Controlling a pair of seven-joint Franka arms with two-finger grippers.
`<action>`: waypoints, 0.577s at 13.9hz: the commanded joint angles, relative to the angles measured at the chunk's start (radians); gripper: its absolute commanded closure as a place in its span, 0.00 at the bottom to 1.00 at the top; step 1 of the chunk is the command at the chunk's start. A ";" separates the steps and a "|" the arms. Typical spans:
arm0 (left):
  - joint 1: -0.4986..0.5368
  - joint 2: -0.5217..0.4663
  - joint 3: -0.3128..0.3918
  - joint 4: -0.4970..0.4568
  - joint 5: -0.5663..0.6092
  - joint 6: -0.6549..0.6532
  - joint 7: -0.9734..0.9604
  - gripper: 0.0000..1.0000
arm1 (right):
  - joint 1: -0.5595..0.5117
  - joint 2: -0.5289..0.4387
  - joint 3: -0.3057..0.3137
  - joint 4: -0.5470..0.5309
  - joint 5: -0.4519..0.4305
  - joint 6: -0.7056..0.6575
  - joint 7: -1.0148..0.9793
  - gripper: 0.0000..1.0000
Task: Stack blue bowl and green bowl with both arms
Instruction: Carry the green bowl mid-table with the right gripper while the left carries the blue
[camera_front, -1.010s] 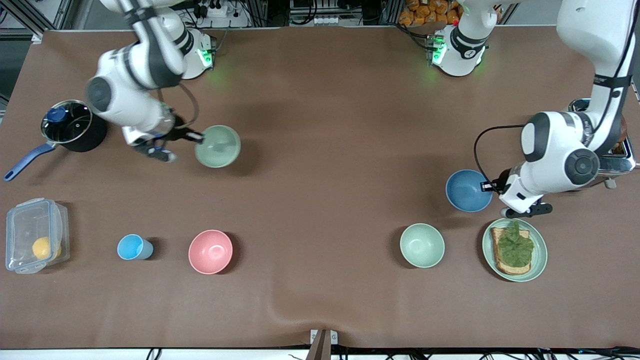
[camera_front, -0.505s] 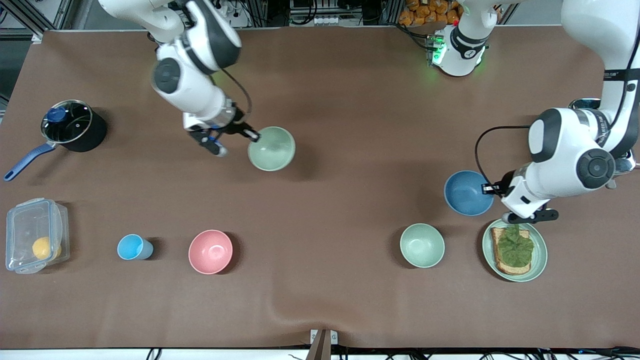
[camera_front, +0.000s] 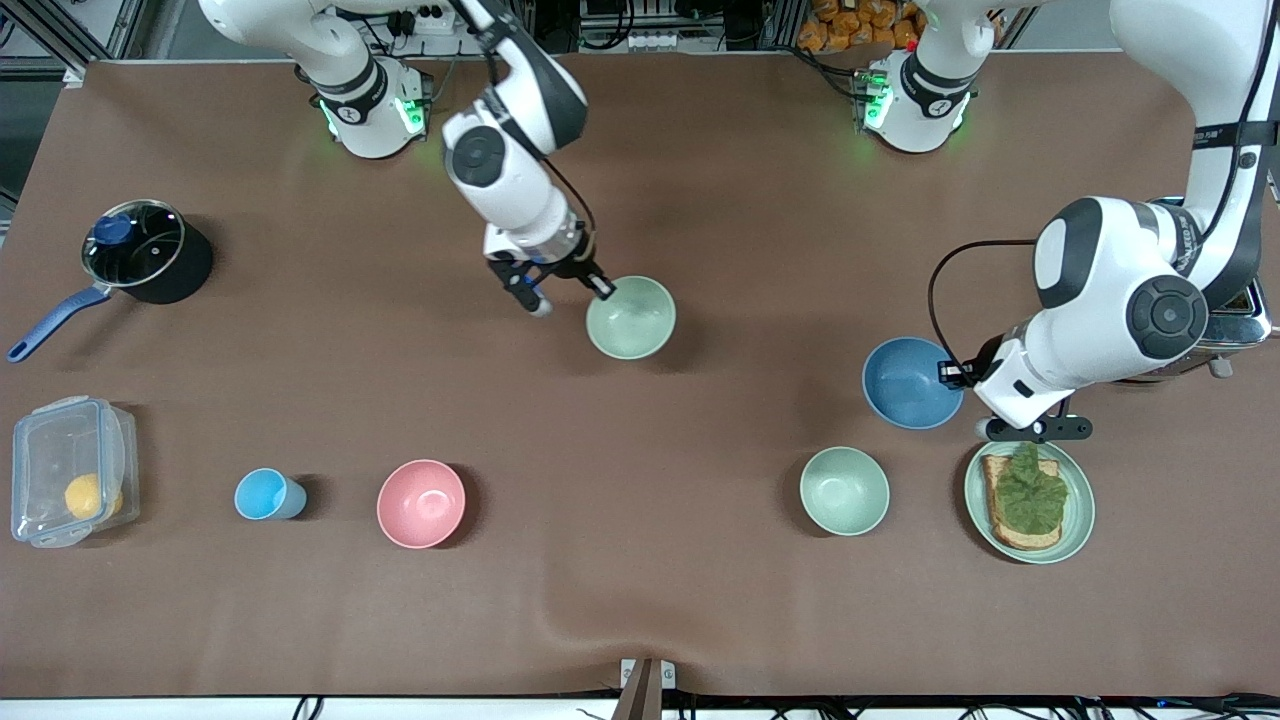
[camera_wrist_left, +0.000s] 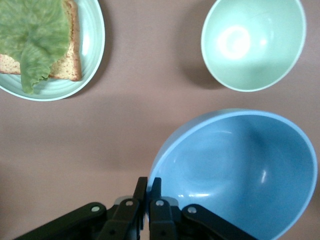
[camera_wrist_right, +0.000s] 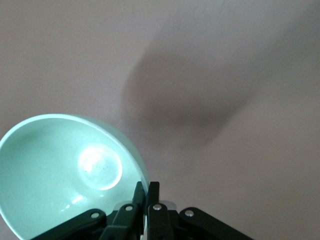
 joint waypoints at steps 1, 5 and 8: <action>0.004 -0.020 -0.023 0.027 -0.054 -0.060 -0.029 1.00 | 0.053 0.068 -0.015 0.033 0.013 0.077 0.053 1.00; 0.000 -0.021 -0.056 0.067 -0.065 -0.073 -0.079 1.00 | 0.099 0.139 -0.024 0.079 0.007 0.097 0.099 1.00; 0.003 -0.021 -0.108 0.079 -0.065 -0.081 -0.154 1.00 | 0.158 0.173 -0.066 0.091 0.007 0.105 0.127 1.00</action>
